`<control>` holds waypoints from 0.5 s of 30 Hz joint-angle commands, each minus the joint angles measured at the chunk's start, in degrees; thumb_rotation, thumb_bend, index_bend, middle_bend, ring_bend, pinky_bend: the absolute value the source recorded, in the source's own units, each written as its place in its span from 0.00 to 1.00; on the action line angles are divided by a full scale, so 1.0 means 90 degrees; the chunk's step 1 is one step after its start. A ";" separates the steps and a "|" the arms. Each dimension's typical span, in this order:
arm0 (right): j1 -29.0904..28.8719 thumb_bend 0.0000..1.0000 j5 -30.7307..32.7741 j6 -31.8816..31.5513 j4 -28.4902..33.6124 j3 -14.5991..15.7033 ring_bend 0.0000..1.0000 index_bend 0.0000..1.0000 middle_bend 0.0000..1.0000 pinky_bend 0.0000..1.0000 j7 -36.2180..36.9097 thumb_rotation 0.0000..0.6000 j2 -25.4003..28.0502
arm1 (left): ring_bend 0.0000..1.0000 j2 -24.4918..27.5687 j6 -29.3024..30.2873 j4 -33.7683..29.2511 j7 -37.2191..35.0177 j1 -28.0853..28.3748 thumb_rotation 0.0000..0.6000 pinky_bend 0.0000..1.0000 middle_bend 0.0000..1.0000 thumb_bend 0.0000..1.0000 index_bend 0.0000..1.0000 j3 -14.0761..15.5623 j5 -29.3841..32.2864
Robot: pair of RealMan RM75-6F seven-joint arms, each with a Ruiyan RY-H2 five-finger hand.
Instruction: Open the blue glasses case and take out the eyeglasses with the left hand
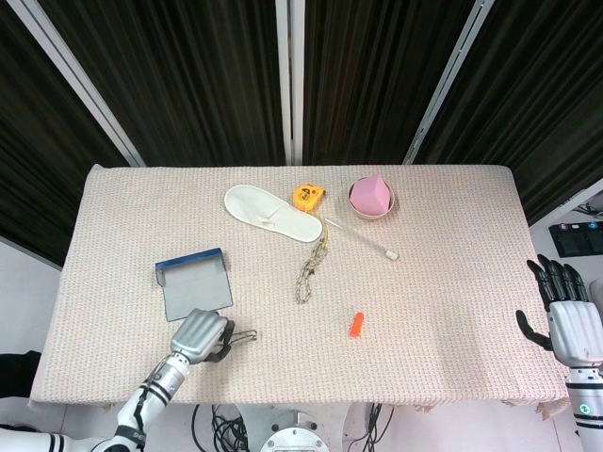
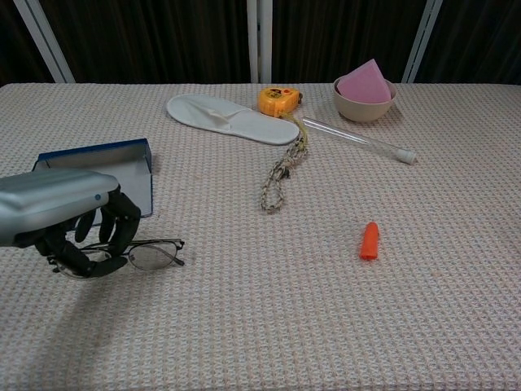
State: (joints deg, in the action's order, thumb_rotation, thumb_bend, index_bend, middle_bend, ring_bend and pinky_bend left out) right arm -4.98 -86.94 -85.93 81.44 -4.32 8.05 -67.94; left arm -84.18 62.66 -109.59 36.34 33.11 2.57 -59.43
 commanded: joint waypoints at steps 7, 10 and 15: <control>-0.0002 0.33 0.0000 0.0004 0.0007 0.0004 0.00 0.00 0.00 0.00 -0.0036 1.00 -0.0008 | 0.01 0.0454 -0.0489 -0.0155 -0.0591 0.0134 1.00 0.22 0.01 0.25 0.01 -0.0013 0.0022; 0.0003 0.33 -0.0003 -0.0007 0.0019 0.0004 0.00 0.00 0.00 0.00 -0.0043 1.00 -0.0003 | 0.00 0.0509 -0.0340 -0.0163 -0.0762 0.0055 1.00 0.16 0.00 0.22 0.00 -0.0040 -0.0171; 0.0001 0.33 -0.0026 -0.0028 0.0038 0.0005 0.00 0.00 0.00 0.00 -0.0068 1.00 -0.0003 | 0.00 0.0697 -0.0142 -0.0248 -0.0944 -0.0024 1.00 0.14 0.00 0.22 0.00 -0.0132 -0.0298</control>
State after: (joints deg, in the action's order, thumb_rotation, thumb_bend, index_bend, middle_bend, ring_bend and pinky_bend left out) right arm -4.97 -87.17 -86.17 81.77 -4.27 7.45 -67.97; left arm -78.18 61.11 -111.59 28.14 33.08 1.60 -61.89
